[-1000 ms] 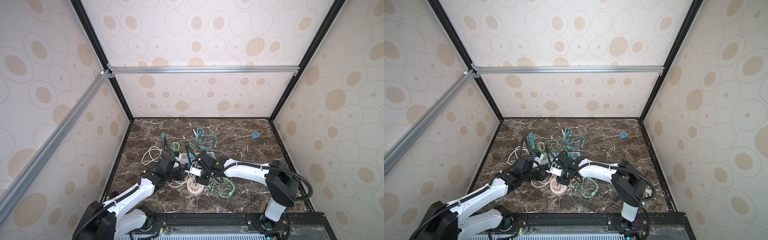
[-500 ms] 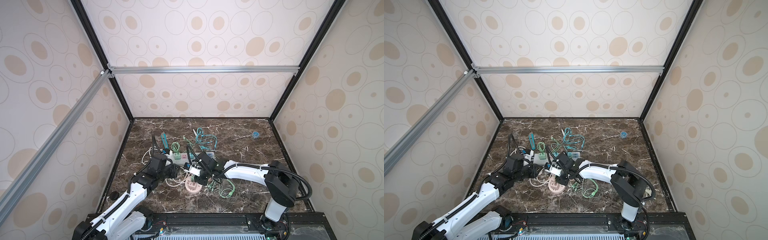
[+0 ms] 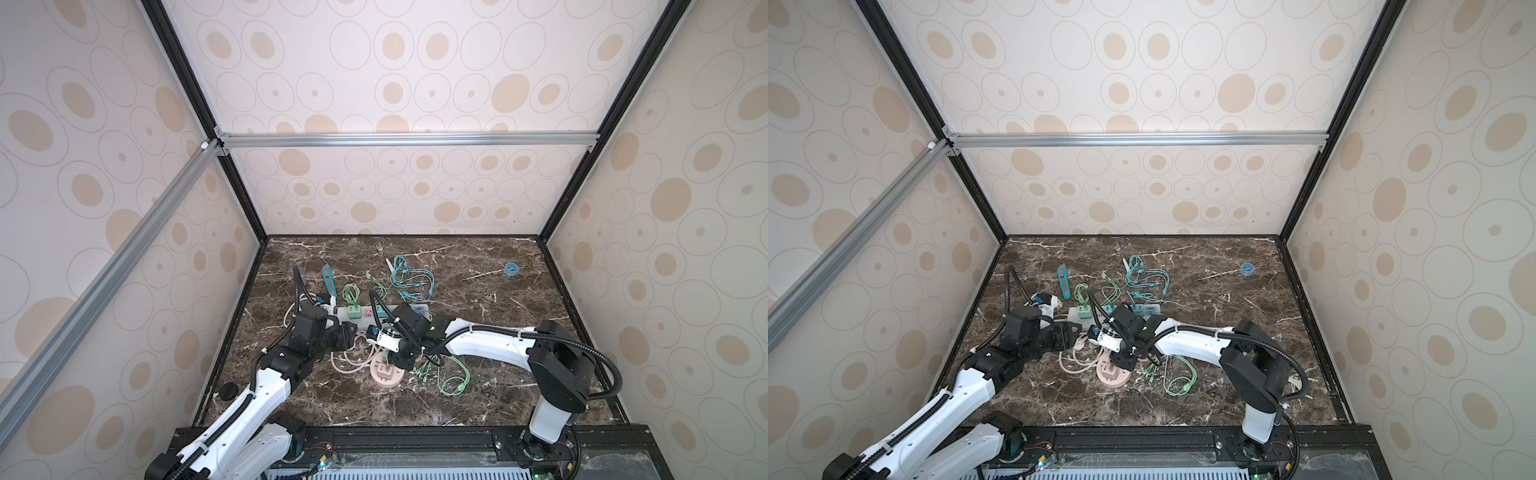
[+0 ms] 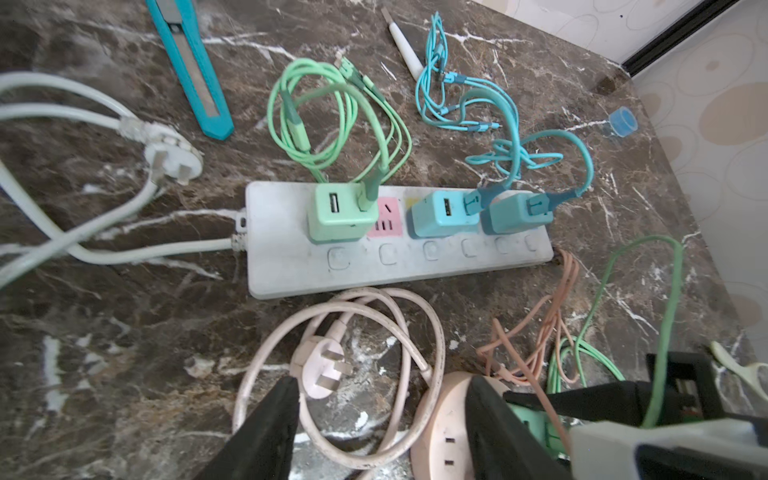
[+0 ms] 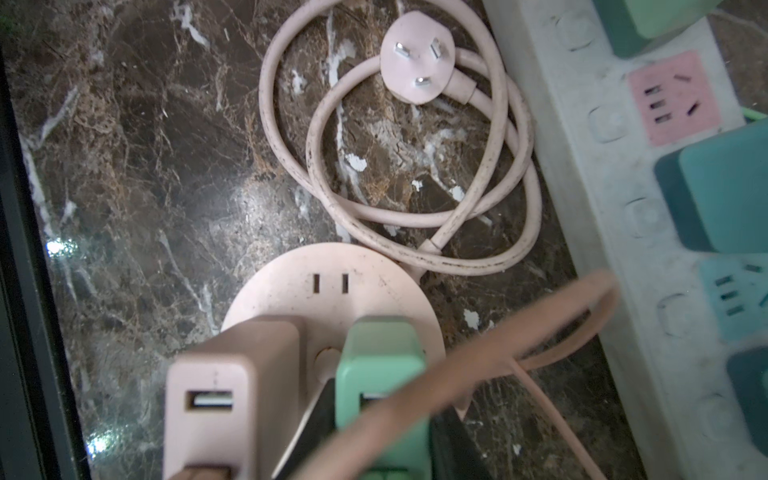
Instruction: Insert the plug
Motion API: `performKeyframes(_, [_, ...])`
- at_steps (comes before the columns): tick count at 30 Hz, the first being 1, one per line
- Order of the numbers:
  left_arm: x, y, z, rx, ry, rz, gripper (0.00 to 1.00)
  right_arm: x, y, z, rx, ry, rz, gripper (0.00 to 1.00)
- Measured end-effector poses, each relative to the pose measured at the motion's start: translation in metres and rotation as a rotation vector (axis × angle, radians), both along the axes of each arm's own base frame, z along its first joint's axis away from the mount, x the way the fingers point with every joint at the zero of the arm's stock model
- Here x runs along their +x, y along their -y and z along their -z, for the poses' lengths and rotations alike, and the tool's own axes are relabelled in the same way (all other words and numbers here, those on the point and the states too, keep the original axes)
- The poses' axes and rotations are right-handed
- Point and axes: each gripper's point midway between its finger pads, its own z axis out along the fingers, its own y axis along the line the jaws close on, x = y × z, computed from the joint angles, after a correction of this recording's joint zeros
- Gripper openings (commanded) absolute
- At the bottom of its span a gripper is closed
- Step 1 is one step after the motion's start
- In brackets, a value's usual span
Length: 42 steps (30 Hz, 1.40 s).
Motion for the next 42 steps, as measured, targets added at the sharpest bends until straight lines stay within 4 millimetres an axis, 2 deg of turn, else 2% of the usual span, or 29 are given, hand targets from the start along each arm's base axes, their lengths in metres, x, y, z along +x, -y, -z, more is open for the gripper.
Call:
performKeyframes(9, [0.015, -0.026, -0.008, 0.07, 0.062, -0.079, 0.83, -0.006, 0.013, 0.002, -0.058, -0.034, 0.023, 0.43])
performKeyframes(13, [0.021, -0.035, -0.014, 0.091, 0.09, -0.111, 0.87, -0.006, 0.017, -0.011, -0.047, -0.017, 0.035, 0.47])
performKeyframes(16, [0.025, -0.042, -0.017, 0.11, 0.109, -0.135, 0.99, -0.005, 0.019, -0.027, -0.026, 0.006, 0.046, 0.5])
performKeyframes(20, [0.031, -0.052, -0.017, 0.141, 0.121, -0.175, 0.99, -0.005, 0.029, -0.044, 0.002, 0.04, 0.066, 0.55])
performKeyframes(25, [0.04, -0.068, -0.014, 0.196, 0.125, -0.246, 0.99, 0.0, 0.061, -0.062, 0.036, 0.071, 0.13, 0.59])
performKeyframes(30, [0.053, -0.086, -0.03, 0.248, 0.208, -0.322, 0.99, 0.009, 0.093, -0.093, 0.119, 0.145, 0.21, 0.7])
performKeyframes(34, [0.061, -0.102, -0.036, 0.29, 0.248, -0.386, 0.99, 0.011, 0.104, -0.12, 0.233, 0.166, 0.234, 0.72])
performKeyframes(39, [0.066, -0.12, -0.023, 0.331, 0.254, -0.447, 0.99, 0.021, 0.113, -0.138, 0.34, 0.196, 0.273, 0.74])
performKeyframes(42, [0.065, -0.128, -0.008, 0.366, 0.252, -0.459, 0.99, 0.043, 0.131, -0.136, 0.372, 0.225, 0.367, 0.76])
